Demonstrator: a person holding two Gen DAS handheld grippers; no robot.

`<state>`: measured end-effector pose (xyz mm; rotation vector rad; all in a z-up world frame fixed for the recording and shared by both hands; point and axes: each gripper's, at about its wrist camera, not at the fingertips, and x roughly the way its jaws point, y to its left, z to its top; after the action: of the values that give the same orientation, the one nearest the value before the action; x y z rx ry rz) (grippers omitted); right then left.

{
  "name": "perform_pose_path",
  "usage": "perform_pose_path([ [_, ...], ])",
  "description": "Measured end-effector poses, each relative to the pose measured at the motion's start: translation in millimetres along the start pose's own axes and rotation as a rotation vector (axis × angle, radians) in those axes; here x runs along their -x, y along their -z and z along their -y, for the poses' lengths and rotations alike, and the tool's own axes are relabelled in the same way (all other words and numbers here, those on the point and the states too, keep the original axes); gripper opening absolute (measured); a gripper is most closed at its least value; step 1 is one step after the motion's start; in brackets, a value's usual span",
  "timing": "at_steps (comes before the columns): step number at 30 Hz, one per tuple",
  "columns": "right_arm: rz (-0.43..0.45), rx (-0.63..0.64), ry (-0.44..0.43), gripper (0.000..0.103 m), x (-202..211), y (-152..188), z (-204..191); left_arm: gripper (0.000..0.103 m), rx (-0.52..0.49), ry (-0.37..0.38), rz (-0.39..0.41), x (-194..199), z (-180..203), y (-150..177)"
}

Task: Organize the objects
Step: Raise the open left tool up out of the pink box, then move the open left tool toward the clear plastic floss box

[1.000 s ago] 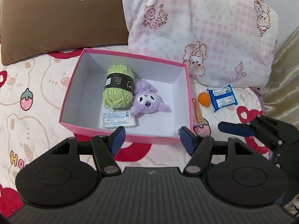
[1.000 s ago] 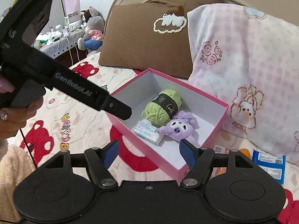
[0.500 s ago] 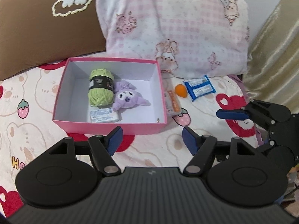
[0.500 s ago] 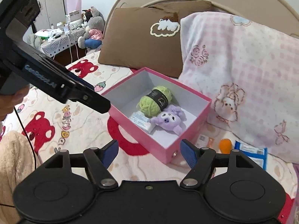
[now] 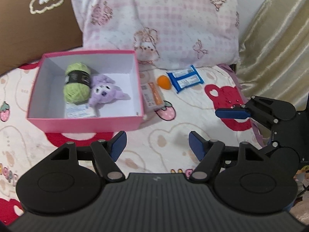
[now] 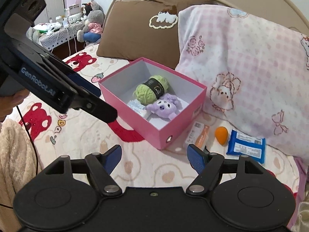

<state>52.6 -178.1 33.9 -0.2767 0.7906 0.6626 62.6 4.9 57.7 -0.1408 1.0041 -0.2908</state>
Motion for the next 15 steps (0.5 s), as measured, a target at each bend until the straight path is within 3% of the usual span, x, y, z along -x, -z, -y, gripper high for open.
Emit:
perform_pose_path([
  [10, -0.011, -0.046, 0.067, 0.079, -6.8, 19.4, 21.8, 0.070, 0.049, 0.084, -0.057, -53.8, 15.3, 2.9],
  [15, -0.024, -0.047, 0.073, 0.079, -17.7, 28.6, 30.7, 0.067, 0.046, 0.086, -0.036, -77.4, 22.5, 4.1],
])
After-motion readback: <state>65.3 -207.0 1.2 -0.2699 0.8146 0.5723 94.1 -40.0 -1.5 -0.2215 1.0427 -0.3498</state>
